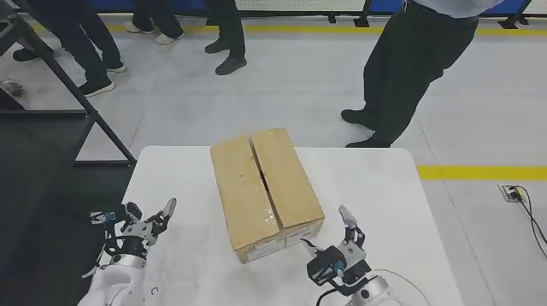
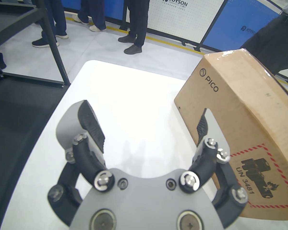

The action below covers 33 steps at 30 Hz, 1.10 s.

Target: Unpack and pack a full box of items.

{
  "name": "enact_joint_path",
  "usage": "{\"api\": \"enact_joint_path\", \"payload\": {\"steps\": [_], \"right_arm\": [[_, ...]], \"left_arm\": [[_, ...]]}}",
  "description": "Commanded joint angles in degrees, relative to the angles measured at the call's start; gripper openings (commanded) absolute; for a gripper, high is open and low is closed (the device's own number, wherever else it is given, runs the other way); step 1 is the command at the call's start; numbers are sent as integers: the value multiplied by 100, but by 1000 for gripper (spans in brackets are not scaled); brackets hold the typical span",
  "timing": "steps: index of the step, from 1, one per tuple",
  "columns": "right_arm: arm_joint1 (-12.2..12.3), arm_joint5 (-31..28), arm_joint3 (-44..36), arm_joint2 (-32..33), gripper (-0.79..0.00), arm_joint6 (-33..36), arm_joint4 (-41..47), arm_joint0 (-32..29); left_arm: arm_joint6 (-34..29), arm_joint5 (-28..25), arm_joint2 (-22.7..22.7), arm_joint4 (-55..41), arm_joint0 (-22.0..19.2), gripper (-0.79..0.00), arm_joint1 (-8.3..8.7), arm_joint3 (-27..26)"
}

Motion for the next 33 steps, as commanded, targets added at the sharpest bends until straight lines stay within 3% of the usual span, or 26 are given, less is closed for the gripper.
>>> {"api": "enact_joint_path", "payload": {"steps": [1, 11, 14, 17, 19, 28, 29, 30, 31, 33], "right_arm": [[-1, 19, 2, -10, 0, 33, -84, 15], [-27, 71, 101, -156, 0, -188, -309, 111], [-73, 179, 149, -325, -123, -61, -508, 285], [-116, 216, 259, -458, -139, 132, -711, 456], [-147, 185, 357, -548, -206, 246, -794, 574], [-253, 103, 588, -823, -240, 534, -1099, 882], [-261, 108, 601, -835, -280, 524, -1121, 898], [-269, 109, 614, -845, -394, 517, -1134, 914], [-275, 115, 625, -849, -434, 514, -1137, 923], [-292, 91, 684, -861, -665, 494, -1133, 973]], "left_arm": [[-24, -6, 19, -3, 8, 0, -3, -14], [-20, -63, 32, -17, 31, 0, -6, -57], [-13, -65, 16, -35, 30, 0, -11, -109], [-13, -69, -11, -41, 8, 0, -13, -108], [-2, -73, -26, -45, 4, 0, -15, -97], [16, -122, -99, -76, 15, 0, -21, -12], [18, -121, -100, -73, 12, 0, -22, -6], [19, -124, -101, -72, 9, 0, -23, -1], [20, -122, -102, -74, 6, 0, -24, 3], [18, -111, -102, -66, -8, 0, -27, 14]]}}
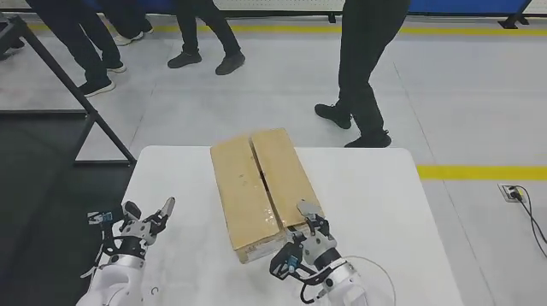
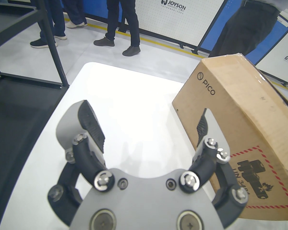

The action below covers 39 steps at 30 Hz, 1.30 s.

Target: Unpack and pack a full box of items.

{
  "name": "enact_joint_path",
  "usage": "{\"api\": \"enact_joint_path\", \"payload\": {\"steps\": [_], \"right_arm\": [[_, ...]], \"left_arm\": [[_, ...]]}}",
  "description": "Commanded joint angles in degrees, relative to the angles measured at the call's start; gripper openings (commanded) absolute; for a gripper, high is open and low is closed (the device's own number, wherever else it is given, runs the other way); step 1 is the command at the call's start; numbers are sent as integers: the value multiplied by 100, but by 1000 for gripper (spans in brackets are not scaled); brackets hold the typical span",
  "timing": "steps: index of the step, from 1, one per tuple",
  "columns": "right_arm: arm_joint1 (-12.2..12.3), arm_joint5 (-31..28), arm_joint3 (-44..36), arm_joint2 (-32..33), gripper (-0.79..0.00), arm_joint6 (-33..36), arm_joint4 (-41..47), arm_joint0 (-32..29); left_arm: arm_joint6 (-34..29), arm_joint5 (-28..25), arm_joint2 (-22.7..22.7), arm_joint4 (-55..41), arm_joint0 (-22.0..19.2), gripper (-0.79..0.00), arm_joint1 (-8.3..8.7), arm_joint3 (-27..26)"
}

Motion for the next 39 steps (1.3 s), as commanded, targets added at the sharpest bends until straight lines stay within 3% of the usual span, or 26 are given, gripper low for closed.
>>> {"api": "enact_joint_path", "payload": {"steps": [1, 3, 13, 25, 39], "right_arm": [[-14, -23, 59, -7, -720, -13, 12, 46], [-30, -44, 131, -6, -785, -19, 33, 92], [-40, -246, 273, 183, -785, -401, 213, 83], [99, -862, 70, 769, -785, -1317, 452, -376], [237, -1215, -140, 1263, -785, -1831, 358, -833]], "left_arm": [[1, 7, 1, 13, -14, 0, -2, 5], [5, 16, 1, 10, -24, 0, -6, 12], [27, 54, -11, 21, -67, 0, -20, 69], [41, 106, 41, 70, -155, 0, -44, 136], [70, 208, -34, 134, -204, 0, -57, 189]]}}
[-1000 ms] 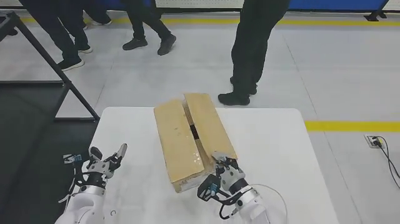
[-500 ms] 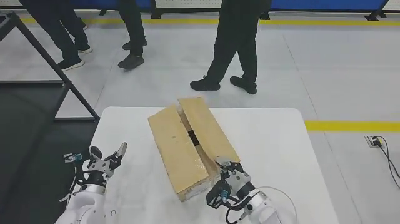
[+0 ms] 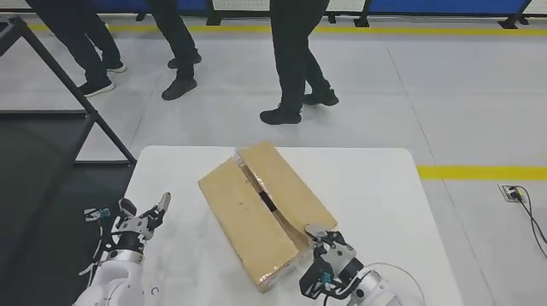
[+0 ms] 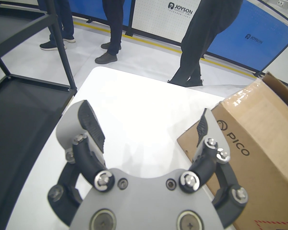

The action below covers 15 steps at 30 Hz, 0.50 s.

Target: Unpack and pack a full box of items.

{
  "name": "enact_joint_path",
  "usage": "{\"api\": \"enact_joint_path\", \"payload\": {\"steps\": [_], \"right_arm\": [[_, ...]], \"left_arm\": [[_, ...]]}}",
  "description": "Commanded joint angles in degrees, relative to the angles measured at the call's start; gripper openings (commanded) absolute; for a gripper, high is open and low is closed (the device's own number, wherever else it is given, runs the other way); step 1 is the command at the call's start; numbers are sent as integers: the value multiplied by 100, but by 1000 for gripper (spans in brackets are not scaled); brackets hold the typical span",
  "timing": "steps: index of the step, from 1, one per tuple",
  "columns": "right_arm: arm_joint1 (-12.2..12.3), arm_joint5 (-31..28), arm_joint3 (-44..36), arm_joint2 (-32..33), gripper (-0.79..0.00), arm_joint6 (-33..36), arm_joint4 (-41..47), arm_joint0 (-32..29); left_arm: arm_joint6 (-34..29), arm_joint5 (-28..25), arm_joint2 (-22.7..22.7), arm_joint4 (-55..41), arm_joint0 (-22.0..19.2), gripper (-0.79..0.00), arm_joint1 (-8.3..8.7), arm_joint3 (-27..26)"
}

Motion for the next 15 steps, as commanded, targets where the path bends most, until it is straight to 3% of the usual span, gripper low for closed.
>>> {"api": "enact_joint_path", "payload": {"steps": [1, 15], "right_arm": [[15, -29, -40, 40, -785, -54, -33, -50], [162, -534, -166, 366, -785, -876, -159, -316]], "left_arm": [[1, 15, -10, 19, -12, 0, -1, 26], [-57, -104, 187, 395, -189, 0, -13, 255]]}}
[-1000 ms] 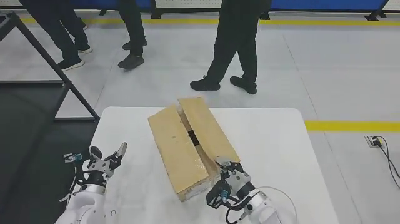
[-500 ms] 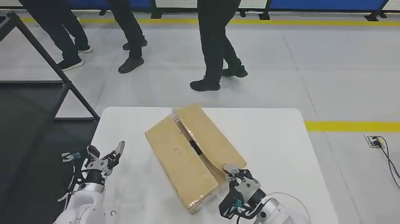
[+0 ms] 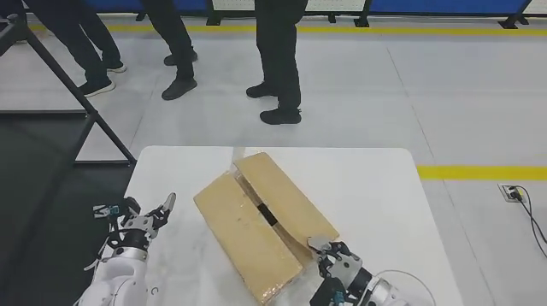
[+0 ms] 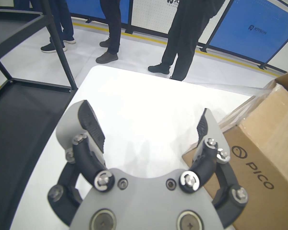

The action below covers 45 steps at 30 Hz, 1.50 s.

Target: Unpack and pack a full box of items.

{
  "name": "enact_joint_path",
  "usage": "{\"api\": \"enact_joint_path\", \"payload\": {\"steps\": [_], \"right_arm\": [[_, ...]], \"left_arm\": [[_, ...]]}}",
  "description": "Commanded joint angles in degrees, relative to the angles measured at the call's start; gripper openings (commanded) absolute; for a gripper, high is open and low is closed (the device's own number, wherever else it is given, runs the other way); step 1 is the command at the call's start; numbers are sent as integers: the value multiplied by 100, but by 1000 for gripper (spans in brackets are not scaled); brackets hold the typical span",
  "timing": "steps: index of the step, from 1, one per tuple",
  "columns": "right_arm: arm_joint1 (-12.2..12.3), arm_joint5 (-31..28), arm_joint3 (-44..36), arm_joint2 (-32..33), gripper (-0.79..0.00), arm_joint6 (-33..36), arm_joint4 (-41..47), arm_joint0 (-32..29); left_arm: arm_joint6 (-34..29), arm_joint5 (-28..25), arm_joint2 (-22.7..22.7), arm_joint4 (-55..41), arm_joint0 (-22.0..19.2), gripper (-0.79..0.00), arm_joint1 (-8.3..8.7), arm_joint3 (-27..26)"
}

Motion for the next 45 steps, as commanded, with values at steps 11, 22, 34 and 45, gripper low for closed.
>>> {"api": "enact_joint_path", "payload": {"steps": [11, 22, 34, 45], "right_arm": [[56, -185, -216, 66, 0, 217, -52, -113], [122, -5, -632, 367, 0, 414, -59, -523], [130, 584, -713, 750, 0, 1247, 269, -1226], [-8, 1426, -403, 402, 0, 2257, 573, -821]], "left_arm": [[-30, -195, 252, 385, -402, 0, -12, 458], [-30, -485, 518, 875, -793, 0, -14, 925], [19, -1168, 552, 1131, -729, 0, 34, 947], [55, -1574, 431, 1079, -360, 0, 84, 657]]}}
